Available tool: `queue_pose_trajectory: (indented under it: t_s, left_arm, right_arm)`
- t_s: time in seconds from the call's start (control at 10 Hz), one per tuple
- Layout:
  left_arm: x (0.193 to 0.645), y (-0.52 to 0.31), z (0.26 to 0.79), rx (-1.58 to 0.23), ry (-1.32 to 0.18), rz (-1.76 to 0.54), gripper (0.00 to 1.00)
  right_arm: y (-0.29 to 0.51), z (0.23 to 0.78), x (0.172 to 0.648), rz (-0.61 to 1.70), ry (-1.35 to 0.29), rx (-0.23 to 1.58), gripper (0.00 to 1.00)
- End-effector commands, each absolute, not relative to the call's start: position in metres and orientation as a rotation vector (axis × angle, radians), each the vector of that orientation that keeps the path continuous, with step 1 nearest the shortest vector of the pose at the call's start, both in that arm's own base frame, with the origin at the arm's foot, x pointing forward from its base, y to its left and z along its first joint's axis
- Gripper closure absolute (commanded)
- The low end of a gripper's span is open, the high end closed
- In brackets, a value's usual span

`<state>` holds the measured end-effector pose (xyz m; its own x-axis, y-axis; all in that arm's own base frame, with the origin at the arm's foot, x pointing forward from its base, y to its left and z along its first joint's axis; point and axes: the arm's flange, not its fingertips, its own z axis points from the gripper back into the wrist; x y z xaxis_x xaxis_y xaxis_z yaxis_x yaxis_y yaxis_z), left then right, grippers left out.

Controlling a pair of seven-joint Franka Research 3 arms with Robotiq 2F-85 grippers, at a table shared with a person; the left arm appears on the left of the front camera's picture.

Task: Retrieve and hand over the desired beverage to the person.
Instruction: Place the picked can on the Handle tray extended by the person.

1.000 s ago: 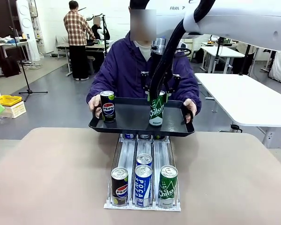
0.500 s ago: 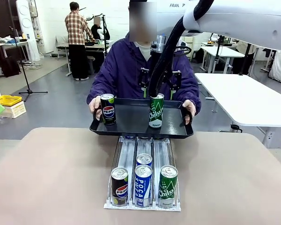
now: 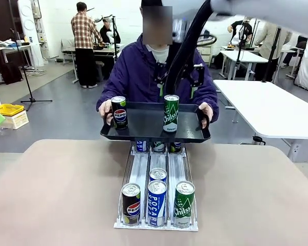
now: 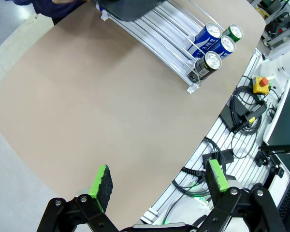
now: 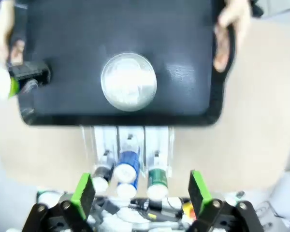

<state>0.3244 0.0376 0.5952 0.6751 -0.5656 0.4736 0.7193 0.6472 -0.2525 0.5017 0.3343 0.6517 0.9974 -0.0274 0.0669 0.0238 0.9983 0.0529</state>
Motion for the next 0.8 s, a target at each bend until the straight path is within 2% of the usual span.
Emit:
queue_pose_trajectory:
  t_s: [0.0,0.4,0.7]
  left_arm:
    - [0.324,0.040,0.596,-0.453,-0.375,-0.764,0.00]
    - [0.324,0.040,0.596,-0.453,-0.375,-0.764,0.00]
    - [0.324,0.040,0.596,-0.453,-0.375,-0.764,0.00]
  right_arm:
    - [0.298,0.657,0.441,-0.067,-0.101,0.041,0.00]
    - [0.246,0.633,0.357,0.134,-0.213,0.104,0.00]
    - [0.224,0.621,0.337,0.135,-0.238,0.140,0.00]
